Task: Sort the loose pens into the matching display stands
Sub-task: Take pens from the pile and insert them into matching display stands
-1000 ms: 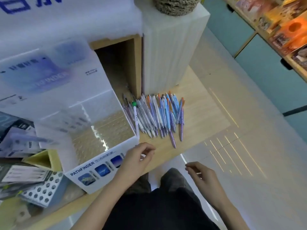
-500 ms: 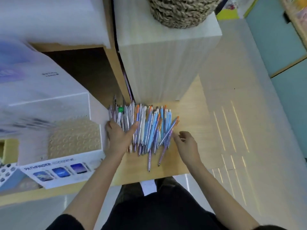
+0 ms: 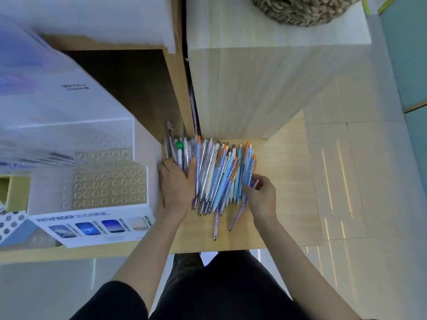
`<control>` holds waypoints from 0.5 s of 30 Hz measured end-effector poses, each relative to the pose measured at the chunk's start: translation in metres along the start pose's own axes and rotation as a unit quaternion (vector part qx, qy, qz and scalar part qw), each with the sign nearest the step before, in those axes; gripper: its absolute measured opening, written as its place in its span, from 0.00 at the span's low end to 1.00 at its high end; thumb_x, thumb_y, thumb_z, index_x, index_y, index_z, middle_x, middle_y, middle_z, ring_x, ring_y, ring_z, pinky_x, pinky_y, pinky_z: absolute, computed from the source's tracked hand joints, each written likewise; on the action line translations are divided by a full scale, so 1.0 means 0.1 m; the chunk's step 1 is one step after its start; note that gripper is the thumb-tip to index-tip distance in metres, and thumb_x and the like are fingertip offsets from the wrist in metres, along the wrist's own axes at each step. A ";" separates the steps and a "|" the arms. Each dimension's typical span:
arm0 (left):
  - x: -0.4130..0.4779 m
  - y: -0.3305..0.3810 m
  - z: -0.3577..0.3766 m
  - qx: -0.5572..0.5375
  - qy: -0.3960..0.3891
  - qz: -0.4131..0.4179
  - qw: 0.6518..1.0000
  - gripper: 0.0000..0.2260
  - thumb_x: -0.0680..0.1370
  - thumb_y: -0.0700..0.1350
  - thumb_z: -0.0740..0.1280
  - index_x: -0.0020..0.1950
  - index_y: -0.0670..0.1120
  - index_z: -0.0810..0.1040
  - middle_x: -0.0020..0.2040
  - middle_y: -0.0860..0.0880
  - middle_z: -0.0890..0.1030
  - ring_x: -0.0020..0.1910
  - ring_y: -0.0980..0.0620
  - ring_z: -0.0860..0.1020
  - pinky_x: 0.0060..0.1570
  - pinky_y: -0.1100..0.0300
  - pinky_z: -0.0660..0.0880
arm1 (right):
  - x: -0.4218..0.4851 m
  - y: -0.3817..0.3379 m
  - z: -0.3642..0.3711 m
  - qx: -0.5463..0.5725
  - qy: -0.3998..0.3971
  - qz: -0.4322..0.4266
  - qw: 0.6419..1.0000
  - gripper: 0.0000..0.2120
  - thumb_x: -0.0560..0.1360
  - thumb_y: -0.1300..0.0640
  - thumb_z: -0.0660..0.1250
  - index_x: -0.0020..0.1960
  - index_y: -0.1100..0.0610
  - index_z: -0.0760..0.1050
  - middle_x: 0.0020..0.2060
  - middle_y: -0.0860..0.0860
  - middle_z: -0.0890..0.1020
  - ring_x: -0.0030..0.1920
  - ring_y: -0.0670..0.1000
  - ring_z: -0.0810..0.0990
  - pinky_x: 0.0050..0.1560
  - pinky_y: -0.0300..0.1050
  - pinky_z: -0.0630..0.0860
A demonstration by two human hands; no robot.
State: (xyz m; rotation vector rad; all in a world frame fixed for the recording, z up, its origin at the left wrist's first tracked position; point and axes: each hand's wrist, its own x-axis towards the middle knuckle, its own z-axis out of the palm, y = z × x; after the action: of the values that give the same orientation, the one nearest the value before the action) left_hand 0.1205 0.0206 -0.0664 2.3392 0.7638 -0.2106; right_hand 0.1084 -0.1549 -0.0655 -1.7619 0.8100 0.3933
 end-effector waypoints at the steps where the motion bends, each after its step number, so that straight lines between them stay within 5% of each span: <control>1: 0.01 -0.02 -0.03 -0.014 -0.006 0.004 1.000 0.25 0.79 0.58 0.58 0.63 0.36 0.66 0.59 0.40 0.69 0.56 0.41 0.72 0.55 0.51 0.70 | 0.00 0.00 -0.02 0.020 0.001 0.008 1.000 0.13 0.73 0.67 0.67 0.56 0.58 0.74 0.44 0.51 0.80 0.44 0.51 0.80 0.49 0.51 0.79; 6: 0.09 -0.03 -0.12 0.051 -0.041 0.037 0.997 0.16 0.82 0.50 0.56 0.56 0.36 0.67 0.37 0.45 0.72 0.38 0.42 0.75 0.35 0.55 0.66 | 0.06 0.06 -0.08 0.052 0.006 -0.012 0.999 0.15 0.76 0.64 0.67 0.61 0.56 0.73 0.49 0.52 0.80 0.50 0.53 0.81 0.55 0.56 0.78; 12: 0.02 -0.07 -0.12 0.013 -0.036 0.016 0.999 0.15 0.83 0.46 0.55 0.58 0.34 0.67 0.30 0.49 0.69 0.28 0.50 0.69 0.28 0.56 0.62 | 0.17 0.01 -0.21 -0.124 -0.031 -0.139 0.982 0.25 0.77 0.59 0.66 0.72 0.57 0.64 0.58 0.51 0.72 0.51 0.48 0.75 0.57 0.48 0.76; 15: -0.02 -0.11 -0.13 -0.021 -0.028 0.009 0.999 0.12 0.83 0.44 0.55 0.54 0.33 0.68 0.27 0.47 0.68 0.24 0.50 0.67 0.23 0.57 0.60 | 0.11 0.06 -0.23 -0.089 -0.038 -0.142 0.985 0.30 0.78 0.58 0.64 0.76 0.56 0.55 0.61 0.48 0.66 0.58 0.48 0.71 0.60 0.45 0.72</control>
State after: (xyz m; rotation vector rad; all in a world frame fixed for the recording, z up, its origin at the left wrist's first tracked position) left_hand 0.1117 0.0342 -0.0616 2.2897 0.7134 -0.2481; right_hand 0.1095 -0.1809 -0.0686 -1.9823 0.4710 0.3476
